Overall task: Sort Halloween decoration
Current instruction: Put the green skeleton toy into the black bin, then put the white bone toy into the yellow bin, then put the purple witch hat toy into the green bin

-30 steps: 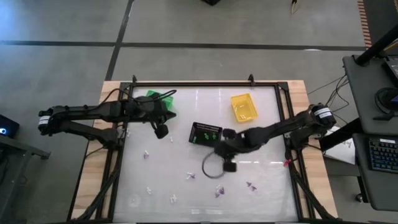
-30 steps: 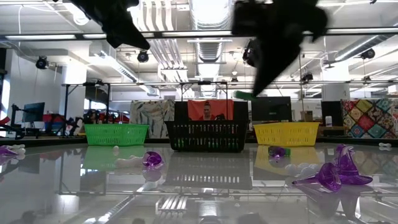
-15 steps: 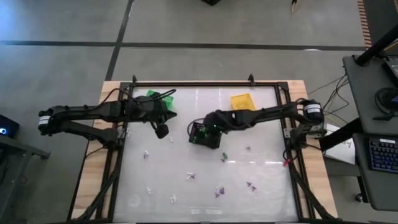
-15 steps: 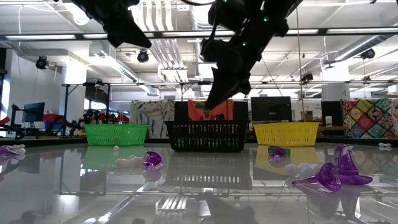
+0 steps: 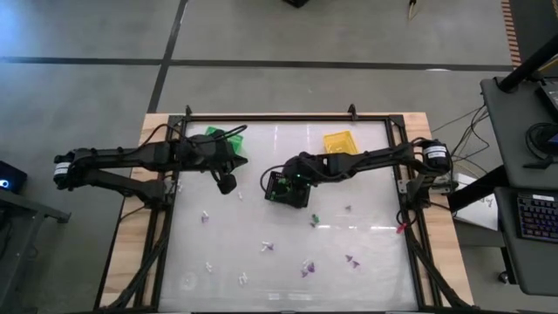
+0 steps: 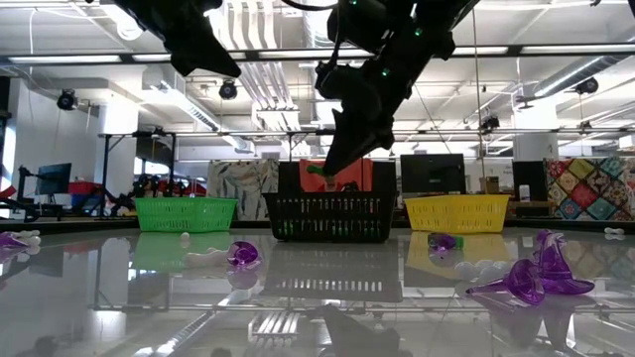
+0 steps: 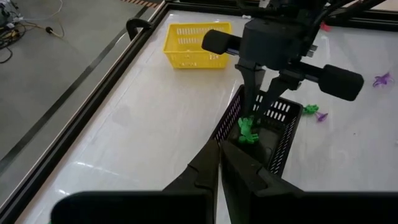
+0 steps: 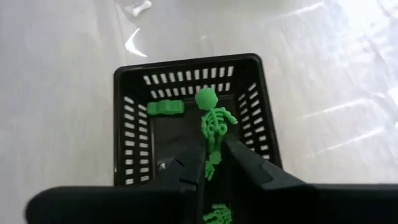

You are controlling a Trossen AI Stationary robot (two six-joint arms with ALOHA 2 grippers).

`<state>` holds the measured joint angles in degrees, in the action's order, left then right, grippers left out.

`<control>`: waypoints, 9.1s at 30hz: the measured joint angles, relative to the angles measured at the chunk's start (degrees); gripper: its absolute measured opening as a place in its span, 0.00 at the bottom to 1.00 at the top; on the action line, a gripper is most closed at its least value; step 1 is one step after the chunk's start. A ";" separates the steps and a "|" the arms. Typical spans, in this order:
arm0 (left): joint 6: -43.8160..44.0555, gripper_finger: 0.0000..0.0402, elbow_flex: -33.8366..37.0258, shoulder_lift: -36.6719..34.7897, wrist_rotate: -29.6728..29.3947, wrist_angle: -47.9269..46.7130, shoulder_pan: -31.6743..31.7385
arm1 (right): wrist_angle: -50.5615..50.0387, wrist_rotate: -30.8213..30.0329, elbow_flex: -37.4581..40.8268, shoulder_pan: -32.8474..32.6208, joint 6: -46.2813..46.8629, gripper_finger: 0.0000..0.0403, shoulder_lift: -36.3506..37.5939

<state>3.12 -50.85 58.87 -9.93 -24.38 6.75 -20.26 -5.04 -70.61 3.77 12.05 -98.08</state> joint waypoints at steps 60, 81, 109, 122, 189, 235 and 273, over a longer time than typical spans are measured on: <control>-22.80 0.26 10.45 23.88 2.83 -4.31 -3.27 | -13.43 0.46 3.30 -10.03 7.16 0.36 12.62; -25.37 0.14 10.35 28.70 3.27 -0.86 -3.31 | -10.24 -0.10 9.77 -10.13 11.52 0.33 15.69; -13.66 0.00 11.15 6.98 5.09 14.74 -4.96 | 48.34 -2.66 26.40 -13.90 -10.38 0.33 15.58; -7.46 0.00 11.26 12.98 5.07 46.93 -9.84 | 72.00 -7.08 29.91 -13.88 -26.28 0.33 15.52; -7.72 0.12 11.23 23.89 3.18 66.83 -12.44 | 71.92 -11.51 29.73 -13.49 -24.65 0.02 15.50; -0.42 0.31 11.19 7.54 -6.21 33.54 -12.27 | -8.85 -35.22 30.62 4.42 38.08 0.09 29.74; -0.67 0.31 11.19 8.35 -6.21 32.99 -12.28 | -37.27 11.16 11.57 -7.70 41.36 0.31 12.24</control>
<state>2.46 -39.66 67.22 -16.14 8.61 -5.53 -57.52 6.11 -59.04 -3.93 53.42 -85.85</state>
